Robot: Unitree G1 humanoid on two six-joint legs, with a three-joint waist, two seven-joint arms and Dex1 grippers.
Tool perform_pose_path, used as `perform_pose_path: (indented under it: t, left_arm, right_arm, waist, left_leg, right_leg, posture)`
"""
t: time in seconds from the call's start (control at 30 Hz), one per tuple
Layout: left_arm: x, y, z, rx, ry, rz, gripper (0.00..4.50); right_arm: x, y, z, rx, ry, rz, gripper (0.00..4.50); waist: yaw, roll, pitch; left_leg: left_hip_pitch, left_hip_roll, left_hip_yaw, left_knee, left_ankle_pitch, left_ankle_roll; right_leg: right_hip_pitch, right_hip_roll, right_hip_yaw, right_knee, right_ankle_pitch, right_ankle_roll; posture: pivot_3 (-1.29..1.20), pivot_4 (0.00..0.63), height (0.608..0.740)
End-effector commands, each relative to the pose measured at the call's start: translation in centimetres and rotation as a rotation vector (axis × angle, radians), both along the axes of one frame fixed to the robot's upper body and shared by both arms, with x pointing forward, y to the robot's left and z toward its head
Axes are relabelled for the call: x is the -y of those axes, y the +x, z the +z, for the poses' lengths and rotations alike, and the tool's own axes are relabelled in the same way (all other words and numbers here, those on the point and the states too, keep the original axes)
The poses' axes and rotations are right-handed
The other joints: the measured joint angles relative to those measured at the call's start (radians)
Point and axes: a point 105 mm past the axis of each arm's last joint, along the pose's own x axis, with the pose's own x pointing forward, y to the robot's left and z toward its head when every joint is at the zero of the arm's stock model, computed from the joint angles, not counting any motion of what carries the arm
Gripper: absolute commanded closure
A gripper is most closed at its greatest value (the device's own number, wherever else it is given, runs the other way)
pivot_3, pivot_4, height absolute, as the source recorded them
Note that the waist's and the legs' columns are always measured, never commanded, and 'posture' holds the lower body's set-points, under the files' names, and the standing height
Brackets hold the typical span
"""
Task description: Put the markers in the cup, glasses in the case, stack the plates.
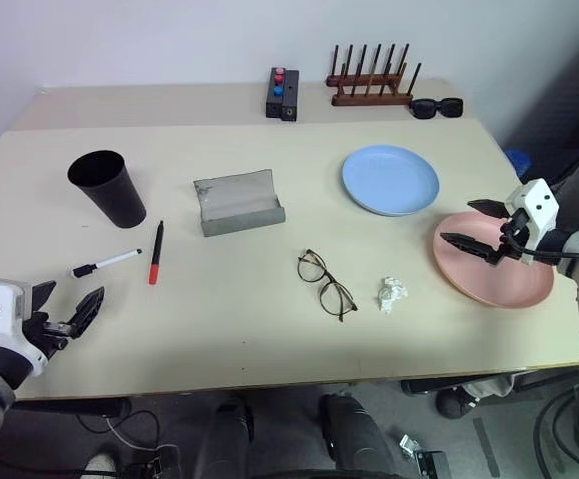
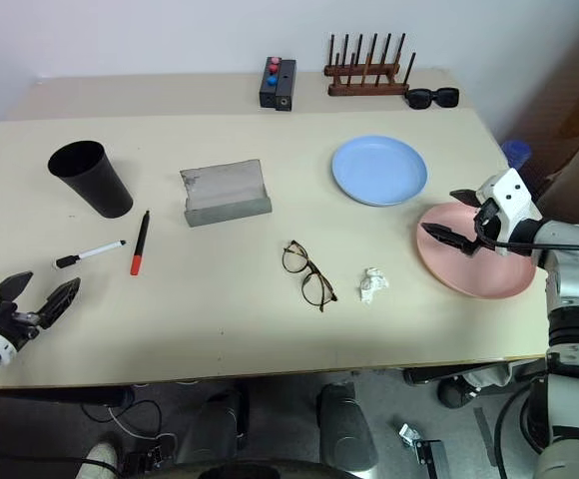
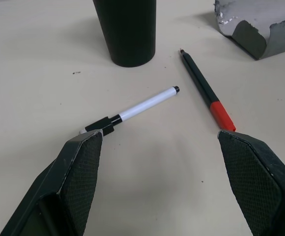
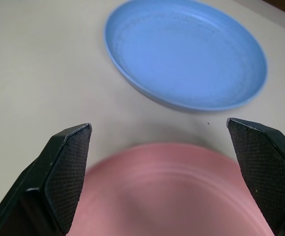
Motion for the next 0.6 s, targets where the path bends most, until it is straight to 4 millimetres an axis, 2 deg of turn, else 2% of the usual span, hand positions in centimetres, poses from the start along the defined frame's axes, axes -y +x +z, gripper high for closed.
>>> perform_pose_path:
  t: [0.03, 0.33, 0.43, 0.6]
  left_arm:
    - [0.6, 0.1, 0.7, 0.03, 0.015, -0.02, 0.66]
    - [1.0, 0.2, 0.7, 0.036, 0.006, -0.026, 0.66]
    - [1.5, 0.5, 0.7, 0.037, 0.002, -0.029, 0.66]
    - [1.9, 2.5, 0.5, 0.005, -0.009, 0.017, 0.66]
  right_arm:
    - [-0.9, 0.1, 1.6, 0.054, 0.016, 0.01, 0.0]
    - [-4.0, 0.6, 2.7, 0.079, 0.025, 0.058, 0.0]
    - [-6.2, 0.5, 3.0, 0.088, 0.031, 0.112, 0.0]
    - [-10.6, -0.6, 3.9, 0.119, 0.064, 0.232, 0.0]
  waist:
    - [-0.001, 0.0, 0.0]
    - [0.0, 0.0, 0.0]
    - [0.0, 0.0, 0.0]
    - [0.004, 0.0, 0.0]
  left_leg:
    - [0.0, 0.0, 0.0, 0.0, 0.0, 0.0]
    - [0.0, 0.0, 0.0, 0.0, 0.0, 0.0]
    - [0.0, 0.0, 0.0, 0.0, 0.0, 0.0]
    - [0.0, 0.0, -0.001, 0.001, 0.0, 0.0]
  right_leg:
    - [0.0, 0.0, 0.0, 0.0, 0.0, 0.0]
    - [0.0, 0.0, 0.0, 0.001, 0.0, 0.0]
    - [0.0, 0.0, 0.0, 0.001, 0.0, 0.0]
    - [0.0, 0.001, 0.0, 0.003, 0.0, 0.0]
  posture:
    - [0.0, 0.15, 0.74]
    - [0.0, 0.15, 0.74]
    - [0.0, 0.15, 0.74]
    - [0.0, 0.15, 0.74]
